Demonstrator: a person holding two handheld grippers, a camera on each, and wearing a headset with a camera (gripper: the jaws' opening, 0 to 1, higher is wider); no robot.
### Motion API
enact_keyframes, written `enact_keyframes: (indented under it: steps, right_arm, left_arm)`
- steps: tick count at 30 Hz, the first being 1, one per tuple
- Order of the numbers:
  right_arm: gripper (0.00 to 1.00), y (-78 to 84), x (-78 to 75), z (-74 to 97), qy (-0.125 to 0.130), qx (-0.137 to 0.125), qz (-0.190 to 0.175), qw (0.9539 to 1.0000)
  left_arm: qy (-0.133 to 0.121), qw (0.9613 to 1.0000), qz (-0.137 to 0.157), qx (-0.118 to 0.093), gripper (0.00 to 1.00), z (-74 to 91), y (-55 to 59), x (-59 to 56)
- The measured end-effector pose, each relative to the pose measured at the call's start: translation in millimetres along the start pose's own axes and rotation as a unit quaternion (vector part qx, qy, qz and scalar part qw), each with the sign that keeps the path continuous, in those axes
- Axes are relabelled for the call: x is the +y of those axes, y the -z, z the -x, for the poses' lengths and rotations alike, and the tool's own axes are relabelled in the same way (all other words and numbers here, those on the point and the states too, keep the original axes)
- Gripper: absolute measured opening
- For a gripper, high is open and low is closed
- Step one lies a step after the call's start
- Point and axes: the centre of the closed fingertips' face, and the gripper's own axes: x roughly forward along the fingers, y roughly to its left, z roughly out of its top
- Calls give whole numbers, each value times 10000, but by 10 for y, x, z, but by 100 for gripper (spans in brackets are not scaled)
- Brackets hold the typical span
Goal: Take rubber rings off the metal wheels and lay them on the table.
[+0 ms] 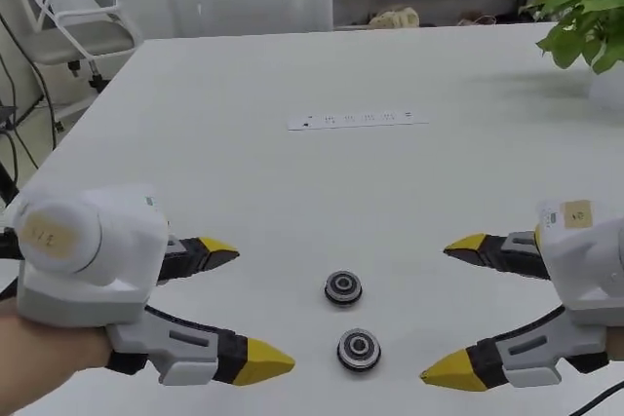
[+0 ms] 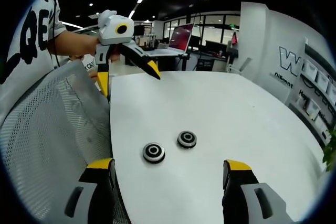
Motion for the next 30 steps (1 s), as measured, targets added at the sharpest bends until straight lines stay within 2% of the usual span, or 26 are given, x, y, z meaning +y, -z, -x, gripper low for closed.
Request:
enact_keyframes:
  steps: [5, 14, 30]
  right_arm:
    - [81, 29, 9, -67, -118, 36, 16, 9999]
    - [75, 73, 10, -167, -264, 135, 90, 9995]
    - [65, 105, 33, -364, -613, 296, 239, 9974]
  left_arm:
    - [151, 9999, -19, 51, 75, -107, 3, -38]
    - [343, 9992, -56, 202, 72, -277, 60, -39]
    - [538, 9977, -191, 364, 68, -501, 81, -68]
